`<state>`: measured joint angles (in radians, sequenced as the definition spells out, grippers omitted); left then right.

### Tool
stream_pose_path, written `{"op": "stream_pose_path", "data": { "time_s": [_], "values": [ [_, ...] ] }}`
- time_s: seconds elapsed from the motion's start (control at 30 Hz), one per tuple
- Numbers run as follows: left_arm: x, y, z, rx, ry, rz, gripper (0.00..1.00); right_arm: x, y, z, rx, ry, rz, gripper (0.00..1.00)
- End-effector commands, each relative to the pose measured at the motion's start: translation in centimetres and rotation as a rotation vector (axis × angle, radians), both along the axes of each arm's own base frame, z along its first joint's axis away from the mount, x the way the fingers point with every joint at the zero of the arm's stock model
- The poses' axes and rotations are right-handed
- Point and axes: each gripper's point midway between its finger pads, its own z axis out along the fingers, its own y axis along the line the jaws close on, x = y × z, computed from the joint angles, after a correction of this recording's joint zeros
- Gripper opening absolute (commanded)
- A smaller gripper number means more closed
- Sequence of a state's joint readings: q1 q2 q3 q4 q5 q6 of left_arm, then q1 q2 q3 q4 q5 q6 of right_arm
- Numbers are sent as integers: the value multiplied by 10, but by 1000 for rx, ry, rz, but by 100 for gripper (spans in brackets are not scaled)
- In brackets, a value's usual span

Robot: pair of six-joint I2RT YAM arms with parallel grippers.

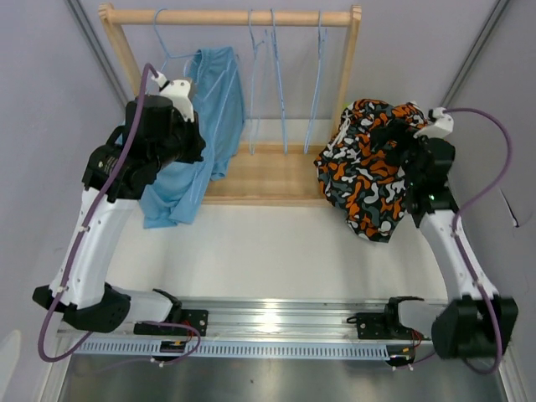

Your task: Remove the shorts from the hanger

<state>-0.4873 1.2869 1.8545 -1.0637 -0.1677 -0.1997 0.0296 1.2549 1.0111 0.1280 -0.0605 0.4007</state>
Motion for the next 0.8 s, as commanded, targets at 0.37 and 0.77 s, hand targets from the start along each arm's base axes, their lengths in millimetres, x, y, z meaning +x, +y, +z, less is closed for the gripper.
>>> {"op": "stream_pose_path", "data": {
  "time_s": [0.37,0.77],
  "values": [
    [84,-12,85,-78,-199,17,0,-135,8,55,46,-172,59,100],
    [157,-47,96,-183,-299,15,0,-157,28,25,59,-126,161,100]
  ]
}}
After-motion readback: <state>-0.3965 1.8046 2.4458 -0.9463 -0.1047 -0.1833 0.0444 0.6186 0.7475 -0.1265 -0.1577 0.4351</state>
